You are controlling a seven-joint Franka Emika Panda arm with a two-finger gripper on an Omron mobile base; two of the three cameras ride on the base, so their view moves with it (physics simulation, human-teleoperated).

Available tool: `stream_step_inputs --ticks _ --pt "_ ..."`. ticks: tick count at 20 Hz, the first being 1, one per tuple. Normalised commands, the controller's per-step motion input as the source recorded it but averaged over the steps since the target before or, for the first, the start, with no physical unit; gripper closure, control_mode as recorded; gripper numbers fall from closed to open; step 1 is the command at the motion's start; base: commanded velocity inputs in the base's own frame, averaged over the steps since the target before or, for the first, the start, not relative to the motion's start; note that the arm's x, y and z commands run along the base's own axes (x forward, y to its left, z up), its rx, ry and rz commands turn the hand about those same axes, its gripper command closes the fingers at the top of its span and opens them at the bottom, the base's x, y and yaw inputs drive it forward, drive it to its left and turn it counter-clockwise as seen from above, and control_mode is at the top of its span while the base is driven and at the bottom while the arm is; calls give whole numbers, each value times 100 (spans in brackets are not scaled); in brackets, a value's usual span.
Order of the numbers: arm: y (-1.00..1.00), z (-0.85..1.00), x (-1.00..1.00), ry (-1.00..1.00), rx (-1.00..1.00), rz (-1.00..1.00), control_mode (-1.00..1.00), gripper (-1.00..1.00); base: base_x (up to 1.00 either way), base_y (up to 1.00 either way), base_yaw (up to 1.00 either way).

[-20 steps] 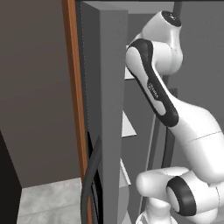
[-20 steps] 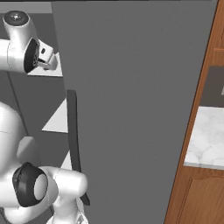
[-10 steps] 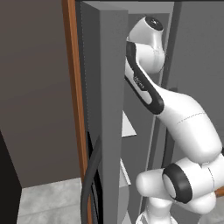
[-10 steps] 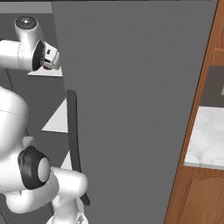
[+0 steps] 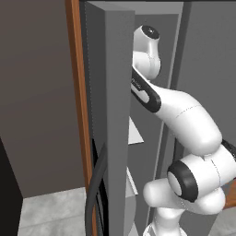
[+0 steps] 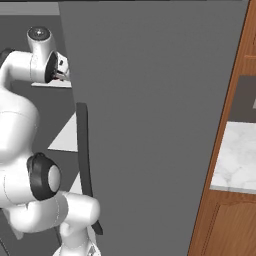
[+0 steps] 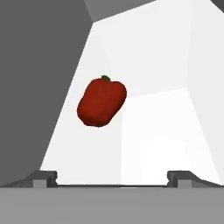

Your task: Take the bell pepper and squash out of the freezer and place them in the tupperware container on the counter. Then put the tupperware containing the vegetables back in the freezer.

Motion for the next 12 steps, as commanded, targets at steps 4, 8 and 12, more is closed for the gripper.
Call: stream_step_inputs --ticks 4,8,12 --pt "7 -14 51 0 0 0 -100 -100 0 0 0" --pt "13 -10 51 0 1 0 -100 -100 0 0 0" --pt "17 -4 47 0 0 1 -100 -100 0 0 0"
